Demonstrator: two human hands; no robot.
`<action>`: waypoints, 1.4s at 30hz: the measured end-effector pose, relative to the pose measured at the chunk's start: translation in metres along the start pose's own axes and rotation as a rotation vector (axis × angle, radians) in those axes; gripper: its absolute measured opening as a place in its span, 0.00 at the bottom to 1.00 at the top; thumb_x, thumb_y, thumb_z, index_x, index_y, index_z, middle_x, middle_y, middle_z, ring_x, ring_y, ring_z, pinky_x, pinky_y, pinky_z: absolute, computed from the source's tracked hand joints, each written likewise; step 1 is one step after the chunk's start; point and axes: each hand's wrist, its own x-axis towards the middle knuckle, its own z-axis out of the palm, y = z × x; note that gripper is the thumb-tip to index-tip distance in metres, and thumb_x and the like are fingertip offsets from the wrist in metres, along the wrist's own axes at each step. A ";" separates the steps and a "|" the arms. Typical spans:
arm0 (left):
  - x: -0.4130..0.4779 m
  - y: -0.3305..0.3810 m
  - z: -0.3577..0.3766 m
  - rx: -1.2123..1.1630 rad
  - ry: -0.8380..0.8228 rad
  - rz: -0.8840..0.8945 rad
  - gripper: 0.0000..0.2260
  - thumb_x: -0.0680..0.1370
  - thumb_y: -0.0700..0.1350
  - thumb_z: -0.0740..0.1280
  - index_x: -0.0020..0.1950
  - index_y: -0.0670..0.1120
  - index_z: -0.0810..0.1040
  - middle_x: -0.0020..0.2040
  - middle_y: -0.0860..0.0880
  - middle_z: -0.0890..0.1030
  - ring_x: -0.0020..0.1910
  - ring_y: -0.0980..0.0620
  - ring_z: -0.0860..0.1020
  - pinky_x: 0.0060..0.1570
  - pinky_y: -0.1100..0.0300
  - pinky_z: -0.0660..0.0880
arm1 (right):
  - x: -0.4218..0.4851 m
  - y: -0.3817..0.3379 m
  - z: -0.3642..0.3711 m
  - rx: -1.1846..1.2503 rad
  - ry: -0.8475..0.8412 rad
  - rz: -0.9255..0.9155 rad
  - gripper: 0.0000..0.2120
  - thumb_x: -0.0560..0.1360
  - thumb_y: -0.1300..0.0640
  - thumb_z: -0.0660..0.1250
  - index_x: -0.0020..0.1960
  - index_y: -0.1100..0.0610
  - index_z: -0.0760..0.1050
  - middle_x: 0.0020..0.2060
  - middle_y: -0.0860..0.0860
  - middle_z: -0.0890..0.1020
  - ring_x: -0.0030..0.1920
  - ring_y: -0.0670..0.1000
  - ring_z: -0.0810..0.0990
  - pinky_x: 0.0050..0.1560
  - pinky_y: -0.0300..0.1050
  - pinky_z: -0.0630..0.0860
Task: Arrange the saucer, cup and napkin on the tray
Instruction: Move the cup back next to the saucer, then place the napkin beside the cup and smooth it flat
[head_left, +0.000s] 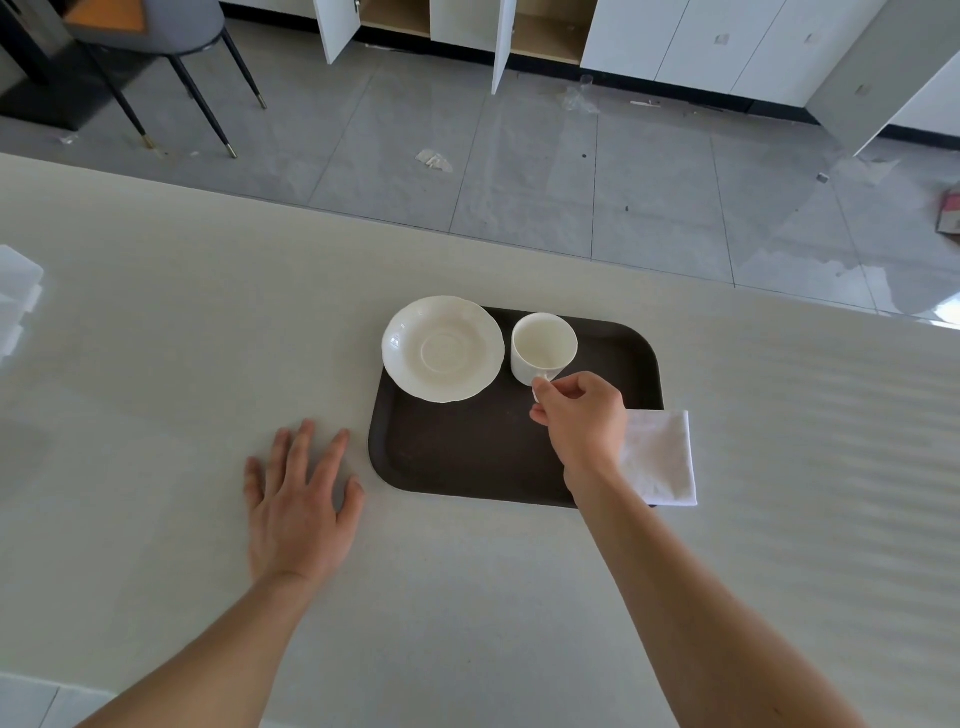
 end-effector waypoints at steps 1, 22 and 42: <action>0.000 0.000 0.000 0.001 0.000 0.000 0.27 0.76 0.56 0.55 0.75 0.55 0.67 0.78 0.44 0.64 0.78 0.41 0.58 0.75 0.38 0.52 | 0.000 0.000 0.000 0.006 -0.001 0.002 0.11 0.73 0.51 0.74 0.36 0.55 0.78 0.29 0.47 0.84 0.29 0.42 0.85 0.35 0.40 0.75; -0.001 0.003 -0.005 0.000 -0.017 -0.004 0.27 0.76 0.56 0.54 0.75 0.55 0.66 0.79 0.44 0.62 0.78 0.42 0.57 0.76 0.38 0.51 | 0.000 0.002 -0.007 0.107 -0.062 0.040 0.09 0.70 0.49 0.76 0.39 0.53 0.80 0.31 0.45 0.85 0.32 0.44 0.86 0.42 0.45 0.83; -0.001 0.003 -0.002 0.000 -0.008 -0.011 0.26 0.76 0.56 0.54 0.75 0.55 0.67 0.78 0.44 0.63 0.78 0.42 0.57 0.75 0.39 0.51 | 0.017 0.061 -0.152 -0.661 0.009 -0.004 0.26 0.77 0.39 0.63 0.67 0.55 0.74 0.56 0.51 0.83 0.57 0.57 0.80 0.53 0.52 0.74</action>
